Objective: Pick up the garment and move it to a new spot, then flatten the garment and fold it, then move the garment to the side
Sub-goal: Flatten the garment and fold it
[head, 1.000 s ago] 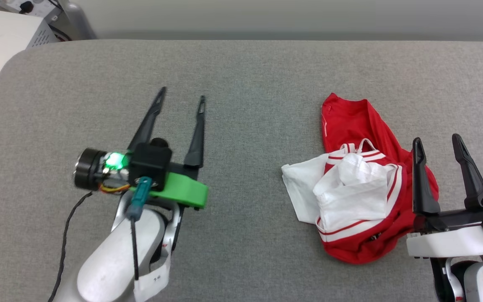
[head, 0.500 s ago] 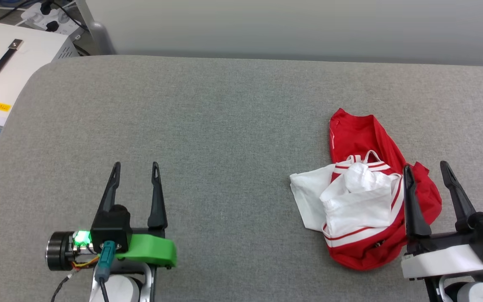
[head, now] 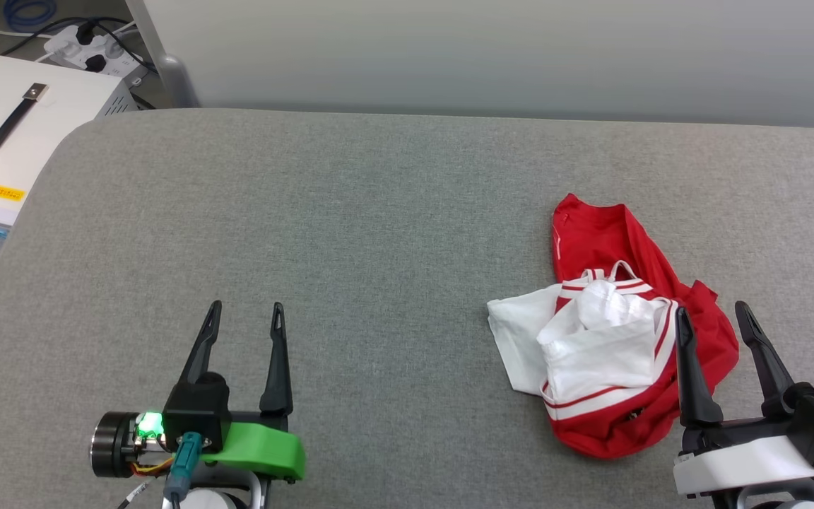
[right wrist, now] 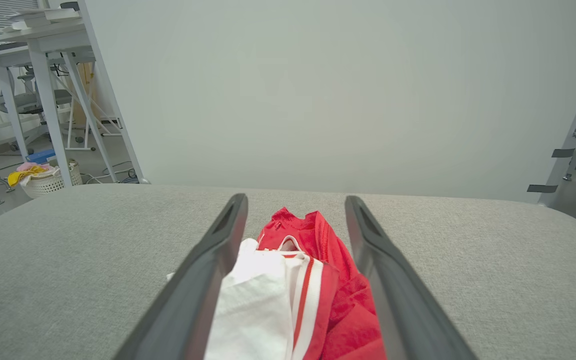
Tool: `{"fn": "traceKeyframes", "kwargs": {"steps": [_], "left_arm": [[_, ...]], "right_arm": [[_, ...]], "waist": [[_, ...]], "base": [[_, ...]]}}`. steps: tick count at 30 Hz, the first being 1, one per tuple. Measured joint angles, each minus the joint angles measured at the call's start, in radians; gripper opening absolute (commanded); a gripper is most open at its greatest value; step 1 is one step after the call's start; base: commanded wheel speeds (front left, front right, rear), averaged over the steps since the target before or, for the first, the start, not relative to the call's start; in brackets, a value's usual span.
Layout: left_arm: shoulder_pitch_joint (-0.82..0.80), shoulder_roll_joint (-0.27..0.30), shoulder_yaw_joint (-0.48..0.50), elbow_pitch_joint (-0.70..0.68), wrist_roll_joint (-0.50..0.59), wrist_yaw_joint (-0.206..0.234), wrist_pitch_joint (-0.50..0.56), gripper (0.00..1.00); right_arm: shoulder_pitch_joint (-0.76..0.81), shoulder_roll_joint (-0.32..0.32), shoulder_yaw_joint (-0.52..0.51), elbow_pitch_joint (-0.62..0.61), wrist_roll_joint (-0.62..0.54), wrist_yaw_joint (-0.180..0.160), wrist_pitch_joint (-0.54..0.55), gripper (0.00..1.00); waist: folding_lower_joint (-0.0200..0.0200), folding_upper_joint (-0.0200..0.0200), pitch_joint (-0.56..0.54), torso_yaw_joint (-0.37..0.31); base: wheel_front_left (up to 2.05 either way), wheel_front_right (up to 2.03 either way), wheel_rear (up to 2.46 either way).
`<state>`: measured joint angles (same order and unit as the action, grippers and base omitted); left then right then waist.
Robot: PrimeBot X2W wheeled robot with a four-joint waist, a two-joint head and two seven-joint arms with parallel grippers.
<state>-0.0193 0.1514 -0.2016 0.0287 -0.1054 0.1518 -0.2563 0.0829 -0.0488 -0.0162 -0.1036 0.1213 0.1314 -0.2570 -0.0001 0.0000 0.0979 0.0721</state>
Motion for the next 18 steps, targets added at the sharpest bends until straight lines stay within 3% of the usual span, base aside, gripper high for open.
{"fn": "traceKeyframes", "kwargs": {"steps": [18], "left_arm": [[0.010, -0.035, 0.054, 0.014, 0.057, -0.076, 0.000, 1.00]], "right_arm": [[0.002, 0.000, 0.012, 0.004, 0.017, 0.000, 0.000, 1.00]], "waist": [[0.0000, 0.0000, 0.001, -0.017]], "base": [[0.00, 0.00, 0.00]]}}
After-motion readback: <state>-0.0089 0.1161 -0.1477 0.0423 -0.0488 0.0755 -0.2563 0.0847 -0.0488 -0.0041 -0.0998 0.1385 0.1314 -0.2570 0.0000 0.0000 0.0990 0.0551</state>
